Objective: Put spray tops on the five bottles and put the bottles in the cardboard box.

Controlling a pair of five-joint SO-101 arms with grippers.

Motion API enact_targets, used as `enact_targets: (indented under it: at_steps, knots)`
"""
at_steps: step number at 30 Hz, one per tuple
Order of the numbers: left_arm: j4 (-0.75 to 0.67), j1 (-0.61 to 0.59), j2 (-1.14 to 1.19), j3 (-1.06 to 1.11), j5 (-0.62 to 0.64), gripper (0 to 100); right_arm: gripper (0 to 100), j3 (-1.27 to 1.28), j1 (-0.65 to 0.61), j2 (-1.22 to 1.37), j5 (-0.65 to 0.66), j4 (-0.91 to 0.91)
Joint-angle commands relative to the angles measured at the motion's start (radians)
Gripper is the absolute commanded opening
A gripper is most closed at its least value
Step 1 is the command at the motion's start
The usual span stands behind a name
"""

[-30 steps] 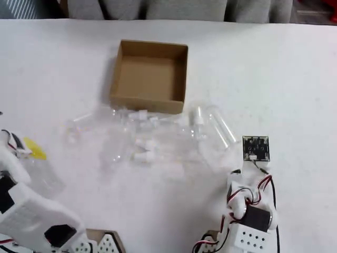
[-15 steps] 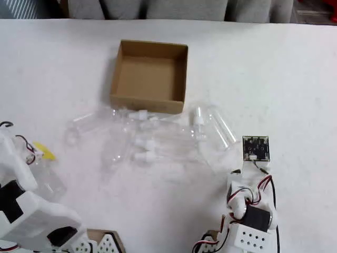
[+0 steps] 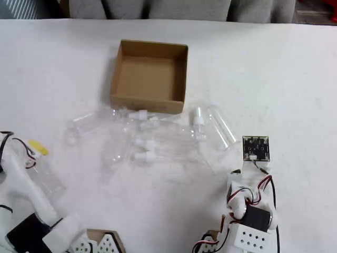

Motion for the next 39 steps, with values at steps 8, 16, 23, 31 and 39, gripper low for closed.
enact_targets:
  at_steps: [8, 16, 23, 31, 39]
  knots:
    - [-0.066, 0.008, 0.114, -0.046, 0.083, 28, 1.5, 0.009, 0.005, 0.001, 0.011, 0.010]
    - [-0.072, 0.010, 0.236, -0.101, 0.083, 28, 1.5, 0.009, 0.005, 0.001, 0.011, 0.010]
    - [-0.069, 0.007, 0.271, -0.137, 0.089, 28, 1.5, 0.009, 0.005, 0.001, 0.011, 0.010]
    - [-0.061, -0.005, 0.042, -0.028, 0.089, 37, 1.5, 0.009, 0.004, 0.001, 0.011, 0.010]
    - [-0.095, -0.010, -0.004, 0.029, 0.160, 36, 1.5, 0.009, 0.004, 0.001, 0.011, 0.010]
